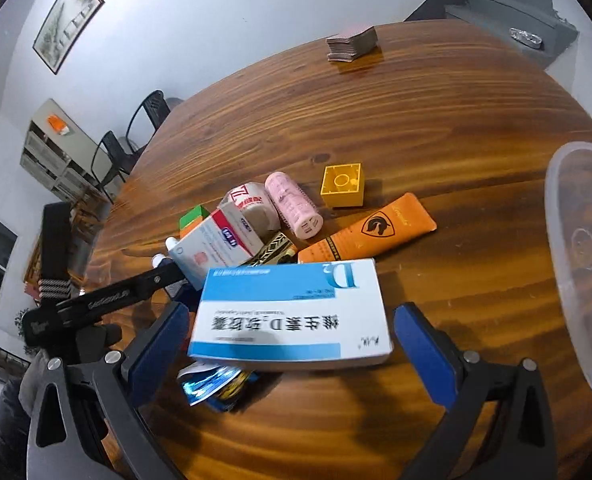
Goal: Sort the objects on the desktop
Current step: 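Grasp the blue KOSE bottle with the left tool while the right tool grasps the vitamin box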
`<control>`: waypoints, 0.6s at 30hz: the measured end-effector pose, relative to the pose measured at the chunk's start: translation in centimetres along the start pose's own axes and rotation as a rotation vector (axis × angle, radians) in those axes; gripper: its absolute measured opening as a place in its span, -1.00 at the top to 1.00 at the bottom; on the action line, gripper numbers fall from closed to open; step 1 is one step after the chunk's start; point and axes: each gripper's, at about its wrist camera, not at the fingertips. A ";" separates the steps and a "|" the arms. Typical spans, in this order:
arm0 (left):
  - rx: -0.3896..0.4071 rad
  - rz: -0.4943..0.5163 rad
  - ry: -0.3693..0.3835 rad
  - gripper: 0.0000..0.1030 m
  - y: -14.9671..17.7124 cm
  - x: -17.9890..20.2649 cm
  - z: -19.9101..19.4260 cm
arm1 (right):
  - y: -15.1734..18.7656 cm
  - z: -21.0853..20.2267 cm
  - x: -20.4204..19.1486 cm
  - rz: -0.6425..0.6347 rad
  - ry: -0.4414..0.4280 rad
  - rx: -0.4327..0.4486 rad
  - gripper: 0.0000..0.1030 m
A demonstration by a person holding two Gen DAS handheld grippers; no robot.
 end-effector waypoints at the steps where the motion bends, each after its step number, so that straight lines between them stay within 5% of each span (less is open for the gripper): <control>1: -0.015 0.002 -0.001 -0.88 -0.1 0.0 0.0 | 0.0 -0.1 -0.2 0.005 0.010 -0.016 -1.00; 10: -0.084 -0.009 -0.030 -0.88 -0.1 -1.1 0.4 | 0.6 -1.9 -1.4 -0.060 0.106 -0.049 -1.00; 18: -0.104 0.057 -0.143 -0.77 -0.1 -1.1 1.0 | -1.2 -1.7 -3.1 -0.251 0.074 -0.080 -1.00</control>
Point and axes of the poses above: each gripper's, at about its wrist camera, not at the fingertips, and z roughly the way its jaws point, x to its right, y to its underside, and after that the axes turned 10 degrees about z, right-handed
